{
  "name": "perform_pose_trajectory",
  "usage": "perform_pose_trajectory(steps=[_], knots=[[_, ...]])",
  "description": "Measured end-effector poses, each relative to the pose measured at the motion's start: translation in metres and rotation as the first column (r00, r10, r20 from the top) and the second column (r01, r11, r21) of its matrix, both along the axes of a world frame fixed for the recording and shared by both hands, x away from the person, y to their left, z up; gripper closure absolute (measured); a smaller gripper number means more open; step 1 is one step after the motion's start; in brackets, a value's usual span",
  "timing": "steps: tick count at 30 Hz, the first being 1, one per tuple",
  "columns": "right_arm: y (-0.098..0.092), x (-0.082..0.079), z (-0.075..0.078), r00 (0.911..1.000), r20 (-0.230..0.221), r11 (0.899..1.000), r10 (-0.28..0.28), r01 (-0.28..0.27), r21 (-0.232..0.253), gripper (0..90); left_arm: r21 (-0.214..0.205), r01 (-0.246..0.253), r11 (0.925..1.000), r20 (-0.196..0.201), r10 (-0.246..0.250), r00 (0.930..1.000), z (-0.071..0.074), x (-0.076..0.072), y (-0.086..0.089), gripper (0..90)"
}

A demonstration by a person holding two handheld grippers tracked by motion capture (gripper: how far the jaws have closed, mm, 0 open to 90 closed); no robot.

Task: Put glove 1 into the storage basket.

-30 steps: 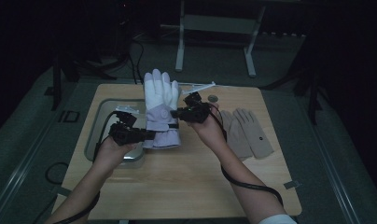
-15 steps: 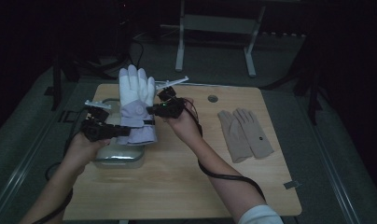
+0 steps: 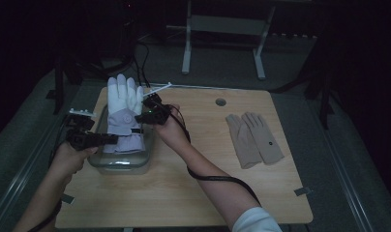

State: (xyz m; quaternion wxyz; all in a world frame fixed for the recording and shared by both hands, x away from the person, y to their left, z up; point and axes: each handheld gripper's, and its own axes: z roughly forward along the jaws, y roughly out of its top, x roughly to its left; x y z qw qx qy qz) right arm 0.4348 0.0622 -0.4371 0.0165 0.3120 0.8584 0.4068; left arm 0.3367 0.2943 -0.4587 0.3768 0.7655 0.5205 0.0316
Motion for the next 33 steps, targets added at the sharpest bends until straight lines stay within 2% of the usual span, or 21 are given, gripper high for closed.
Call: perform_pose_trajectory(steps=[4, 7, 12, 17, 19, 21, 23, 26, 28, 32, 33], knots=[[0.006, 0.002, -0.02, 0.9994, -0.036, 1.0, 0.002, -0.003, -0.031, 79.9, 0.005, 0.008, 1.0, -0.054, -0.007, 0.9985, -0.017, 0.003, 0.001, 72.3], [0.008, 0.003, -0.034, 0.998, -0.064, 0.998, -0.001, -0.003, -0.056, 79.9, 0.027, 0.021, 0.9994, -0.078, -0.019, 0.9968, -0.027, 0.003, -0.001, 72.1], [0.012, 0.001, -0.052, 0.996, -0.089, 0.995, -0.005, -0.004, -0.098, 79.9, 0.038, 0.03, 0.9988, -0.133, -0.025, 0.9908, -0.04, 0.005, -0.003, 71.9], [0.013, 0.0, -0.063, 0.9928, -0.117, 0.992, -0.024, 0.009, -0.126, 79.9, 0.066, 0.043, 0.9969, -0.156, -0.032, 0.9872, -0.046, 0.007, -0.006, 70.8], [0.015, -0.001, -0.064, 0.9935, -0.112, 0.991, -0.022, 0.006, -0.137, 80.1, 0.091, 0.054, 0.9944, -0.17, -0.038, 0.9847, -0.045, 0.008, -0.008, 69.5], [0.017, -0.002, -0.064, 0.9935, -0.112, 0.989, -0.023, 0.006, -0.151, 80.1, 0.135, 0.068, 0.9886, -0.182, -0.042, 0.9823, -0.045, 0.009, -0.011, 67.1], [0.019, -0.002, -0.064, 0.9934, -0.113, 0.986, -0.021, 0.001, -0.169, 79.6, 0.158, 0.078, 0.9844, -0.19, -0.048, 0.9806, -0.046, 0.01, -0.014, 66.0], [0.021, -0.001, -0.063, 0.9934, -0.115, 0.984, -0.008, -0.013, -0.18, 73.8, 0.17, 0.084, 0.9818, -0.2, -0.049, 0.9785, -0.047, 0.012, -0.016, 66.2], [0.02, 0.0, -0.06, 0.9929, -0.118, 0.983, 0.013, -0.035, -0.182, 60.0, 0.17, 0.086, 0.9817, -0.209, -0.049, 0.9766, -0.047, 0.013, -0.015, 66.4], [0.02, -0.001, -0.058, 0.9885, -0.139, 0.98, 0.061, -0.085, -0.177, 47.8, 0.169, 0.084, 0.9821, -0.235, -0.042, 0.9711, -0.049, 0.016, -0.016, 65.7], [0.02, -0.003, -0.056, 0.9895, -0.13, 0.979, 0.063, -0.086, -0.184, 45.4, 0.166, 0.081, 0.9827, -0.243, -0.039, 0.9691, -0.049, 0.017, -0.016, 65.4]])
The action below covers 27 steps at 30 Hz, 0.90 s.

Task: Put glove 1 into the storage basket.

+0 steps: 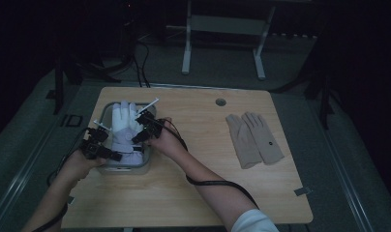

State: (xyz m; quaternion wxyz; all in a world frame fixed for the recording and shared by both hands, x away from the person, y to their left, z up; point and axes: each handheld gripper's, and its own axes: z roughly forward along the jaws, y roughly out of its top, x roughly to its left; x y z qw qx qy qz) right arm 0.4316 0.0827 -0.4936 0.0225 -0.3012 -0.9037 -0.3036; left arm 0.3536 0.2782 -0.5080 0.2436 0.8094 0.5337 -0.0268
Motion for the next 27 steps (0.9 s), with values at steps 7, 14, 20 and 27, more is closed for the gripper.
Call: perform_pose_trajectory(steps=[7, 14, 20, 27], knots=[[-0.013, -0.001, 0.018, 0.998, 0.05, 0.996, 0.039, -0.043, 0.074, 24.1, -0.007, -0.031, 0.9995, 0.024, 0.031, 0.9992, 0.0, -0.001, -0.001, 55.5], [-0.033, -0.001, 0.036, 0.9937, 0.107, 0.989, 0.032, -0.048, 0.143, 15.4, -0.001, -0.093, 0.9957, 0.113, 0.092, 0.9893, 0.013, -0.009, 0.003, 45.2], [-0.051, 0.0, 0.038, 0.9925, 0.121, 0.988, 0.014, -0.032, 0.149, 15.8, 0.011, -0.119, 0.9928, 0.193, 0.115, 0.9745, 0.031, -0.017, -0.002, 45.7], [-0.067, 0.0, 0.036, 0.9906, 0.135, 0.991, 0.023, -0.04, 0.125, 14.8, -0.024, -0.061, 0.9978, 0.246, 0.065, 0.9671, 0.039, -0.022, -0.024, 48.4]])
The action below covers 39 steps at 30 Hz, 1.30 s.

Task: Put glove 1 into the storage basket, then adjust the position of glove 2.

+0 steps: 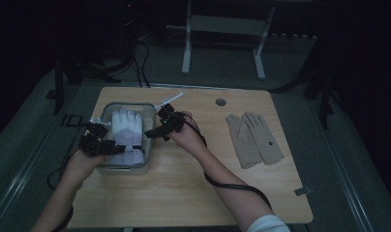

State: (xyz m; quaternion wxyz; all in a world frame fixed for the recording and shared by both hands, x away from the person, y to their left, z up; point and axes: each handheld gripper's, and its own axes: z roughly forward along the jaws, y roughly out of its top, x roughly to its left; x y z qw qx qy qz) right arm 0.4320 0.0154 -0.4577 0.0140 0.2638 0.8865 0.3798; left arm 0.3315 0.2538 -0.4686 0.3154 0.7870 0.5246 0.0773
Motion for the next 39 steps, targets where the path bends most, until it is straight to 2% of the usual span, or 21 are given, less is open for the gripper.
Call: perform_pose_trajectory(steps=[10, 15, 18, 23, 25, 26, 27, 28, 30, 32, 34, 36, 37, 38, 39], knots=[[-0.032, -0.001, 0.004, 0.9997, 0.007, 1.0, -0.022, 0.022, 0.008, 15.1, -0.032, 0.059, 0.9977, 0.057, -0.057, 0.9968, 0.01, -0.001, -0.032, 48.4], [-0.049, -0.002, 0.005, 0.9993, 0.011, 0.999, -0.035, 0.035, 0.009, 15.1, -0.075, 0.104, 0.9917, 0.079, -0.098, 0.992, 0.011, -0.002, -0.046, 49.6], [-0.062, -0.003, 0.006, 0.9989, 0.015, 0.999, -0.044, 0.044, 0.009, 15.0, -0.081, 0.133, 0.9878, 0.096, -0.125, 0.9875, 0.01, -0.003, -0.06, 49.2], [-0.084, -0.004, 0.008, 0.9975, 0.032, 0.998, -0.064, 0.064, 0.001, 14.8, -0.106, 0.192, 0.9756, 0.128, -0.178, 0.9756, 0.011, -0.004, -0.079, 36.8], [-0.088, -0.005, 0.008, 0.9971, 0.033, 0.998, -0.068, 0.068, 0.001, 14.8, -0.1, 0.194, 0.976, 0.126, -0.181, 0.9754, 0.011, -0.004, -0.083, 27.9], [-0.091, -0.005, 0.008, 0.9969, 0.034, 0.997, -0.071, 0.071, -0.003, 14.8, -0.118, 0.202, 0.9722, 0.153, -0.183, 0.9711, 0.009, -0.005, -0.092, 27.9], [-0.099, -0.006, 0.008, 0.9964, 0.036, 0.997, -0.076, 0.076, -0.005, 14.8, -0.109, 0.204, 0.973, 0.168, -0.184, 0.9685, 0.009, -0.006, -0.097, 19.0], [-0.103, -0.007, 0.009, 0.9963, 0.037, 0.997, -0.078, 0.078, -0.004, 14.8, -0.092, 0.211, 0.9731, 0.188, -0.191, 0.9634, 0.008, -0.007, -0.102, 16.0], [-0.11, -0.008, 0.01, 0.9958, 0.042, 0.997, -0.082, 0.082, 0.0, 14.8, -0.096, 0.209, 0.9732, 0.232, -0.182, 0.9555, 0.008, -0.009, -0.109, 15.8], [-0.118, -0.009, 0.011, 0.995, 0.039, 0.996, -0.091, 0.091, 0.013, 14.8, -0.102, 0.215, 0.9712, 0.252, -0.184, 0.9499, 0.007, -0.009, -0.115, 14.4], [-0.125, -0.009, 0.011, 0.9941, 0.043, 0.995, -0.099, 0.099, 0.014, 14.8, -0.107, 0.222, 0.9691, 0.284, -0.185, 0.941, 0.005, -0.01, -0.121, 13.4], [-0.132, -0.01, 0.012, 0.9939, 0.033, 0.994, -0.105, 0.104, 0.021, 14.8, -0.126, 0.243, 0.9619, 0.291, -0.198, 0.9361, 0.003, -0.01, -0.126, 9.8], [-0.132, -0.01, 0.012, 0.9939, 0.033, 0.994, -0.105, 0.104, 0.021, 14.8, -0.126, 0.243, 0.9619, 0.291, -0.198, 0.9361, 0.003, -0.01, -0.126, 9.8], [-0.135, -0.011, 0.012, 0.9938, 0.033, 0.994, -0.106, 0.106, 0.019, 14.8, -0.146, 0.261, 0.9542, 0.298, -0.209, 0.9314, 0.001, -0.011, -0.13, 9.8], [-0.141, -0.012, 0.011, 0.9942, 0.033, 0.995, -0.103, 0.102, 0.013, 14.4, -0.154, 0.267, 0.9513, 0.304, -0.212, 0.9288, -0.001, -0.012, -0.133, 9.8]])
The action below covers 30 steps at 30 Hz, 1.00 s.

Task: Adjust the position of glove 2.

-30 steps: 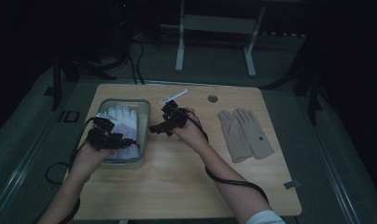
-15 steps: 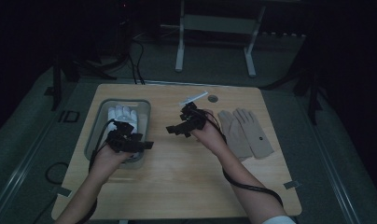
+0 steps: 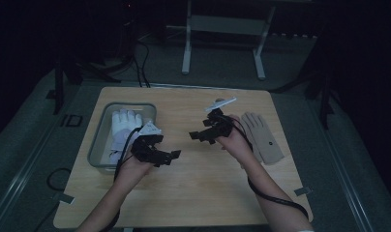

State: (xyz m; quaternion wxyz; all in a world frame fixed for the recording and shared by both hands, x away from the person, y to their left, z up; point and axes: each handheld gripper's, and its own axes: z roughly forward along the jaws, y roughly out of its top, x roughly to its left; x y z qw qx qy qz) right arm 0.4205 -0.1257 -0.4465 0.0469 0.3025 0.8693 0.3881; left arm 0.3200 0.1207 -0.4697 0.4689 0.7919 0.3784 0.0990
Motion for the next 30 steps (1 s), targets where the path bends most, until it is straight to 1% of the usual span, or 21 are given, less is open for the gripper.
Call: perform_pose_trajectory(steps=[1, 3, 4, 5, 6, 7, 8, 9, 11, 12, 14, 15, 17, 18, 20, 22, 24, 25, 29, 30], knots=[[-0.004, -0.001, -0.001, 1.0, -0.001, 1.0, -0.003, 0.003, 0.002, 14.2, 0.009, 0.007, 0.9999, -0.001, -0.007, 1.0, -0.002, 0.0, -0.003, 9.8], [-0.011, -0.002, -0.002, 1.0, 0.007, 1.0, -0.003, 0.003, 0.0, 13.0, 0.008, 0.026, 0.9996, 0.0, -0.026, 0.9997, -0.007, -0.001, -0.008, 8.3], [-0.015, -0.003, -0.002, 0.9997, 0.017, 1.0, -0.017, 0.017, 0.0, 12.7, 0.02, 0.027, 0.9994, -0.002, -0.027, 0.9996, -0.008, -0.001, -0.01, 8.2], [-0.018, -0.004, -0.003, 0.9996, 0.018, 1.0, -0.021, 0.021, 0.0, 12.4, 0.031, 0.024, 0.9992, 0.007, -0.024, 0.9997, -0.011, -0.002, -0.012, 8.2], [-0.022, -0.004, -0.004, 0.9994, 0.021, 1.0, -0.028, 0.028, -0.003, 12.4, 0.029, 0.028, 0.9992, 0.013, -0.028, 0.9995, -0.013, -0.002, -0.014, 8.2], [-0.025, -0.005, -0.005, 0.9988, 0.031, 0.999, -0.038, 0.039, -0.006, 12.3, 0.028, 0.037, 0.9989, 0.008, -0.037, 0.9993, -0.016, -0.002, -0.016, 8.2], [-0.029, -0.006, -0.006, 0.9983, 0.044, 0.999, -0.039, 0.04, -0.011, 12.3, 0.024, 0.032, 0.9992, 0.01, -0.033, 0.9994, -0.019, -0.003, -0.018, 7.7], [-0.033, -0.007, -0.008, 0.9981, 0.045, 0.999, -0.042, 0.043, -0.017, 12.3, 0.021, 0.034, 0.9992, 0.01, -0.034, 0.9994, -0.021, -0.003, -0.02, 7.5], [-0.041, -0.008, -0.011, 0.9977, 0.052, 0.999, -0.044, 0.045, -0.014, 12.8, 0.008, 0.057, 0.9984, -0.002, -0.057, 0.9984, -0.027, -0.004, -0.024, 7.4], [-0.046, -0.008, -0.012, 0.9977, 0.053, 0.999, -0.042, 0.043, -0.015, 13.5, 0.009, 0.06, 0.9982, -0.008, -0.06, 0.9982, -0.03, -0.004, -0.026, 7.5], [-0.052, -0.008, -0.015, 0.9972, 0.063, 0.999, -0.04, 0.042, -0.019, 13.9, 0.007, 0.074, 0.9972, -0.007, -0.074, 0.9972, -0.034, -0.006, -0.029, 7.5], [-0.056, -0.009, -0.016, 0.9968, 0.067, 0.999, -0.044, 0.045, -0.016, 14.2, 0.016, 0.08, 0.9966, -0.004, -0.08, 0.9968, -0.038, -0.007, -0.031, 7.5], [-0.065, -0.008, -0.018, 0.9953, 0.085, 0.999, -0.047, 0.049, -0.015, 17.3, 0.027, 0.082, 0.9963, 0.0, -0.082, 0.9966, -0.042, -0.009, -0.034, 7.5], [-0.07, -0.008, -0.02, 0.994, 0.095, 0.998, -0.055, 0.057, -0.017, 17.4, 0.026, 0.088, 0.9958, 0.001, -0.088, 0.9962, -0.045, -0.01, -0.036, 7.5], [-0.079, -0.007, -0.023, 0.9915, 0.112, 0.997, -0.066, 0.069, -0.026, 19.4, 0.027, 0.096, 0.995, 0.012, -0.097, 0.9953, -0.051, -0.012, -0.039, 7.4], [-0.088, -0.006, -0.026, 0.9896, 0.121, 0.996, -0.077, 0.082, -0.038, 19.5, 0.026, 0.103, 0.9943, 0.016, -0.104, 0.9945, -0.056, -0.013, -0.04, 7.4], [-0.097, -0.004, -0.028, 0.9873, 0.13, 0.994, -0.092, 0.098, -0.04, 20.6, 0.035, 0.104, 0.994, 0.032, -0.105, 0.994, -0.061, -0.015, -0.042, 7.5], [-0.103, -0.003, -0.03, 0.9859, 0.135, 0.993, -0.099, 0.106, -0.045, 21.6, 0.032, 0.106, 0.9939, 0.04, -0.107, 0.9934, -0.063, -0.016, -0.042, 7.5], [-0.121, 0.0, -0.037, 0.9788, 0.155, 0.989, -0.134, 0.142, -0.042, 22.4, 0.033, 0.114, 0.993, 0.069, -0.116, 0.9909, -0.072, -0.018, -0.04, 7.5], [-0.126, 0.002, -0.039, 0.9766, 0.161, 0.988, -0.142, 0.15, -0.041, 23.1, 0.032, 0.112, 0.9932, 0.067, -0.114, 0.9913, -0.074, -0.018, -0.04, 7.4]])
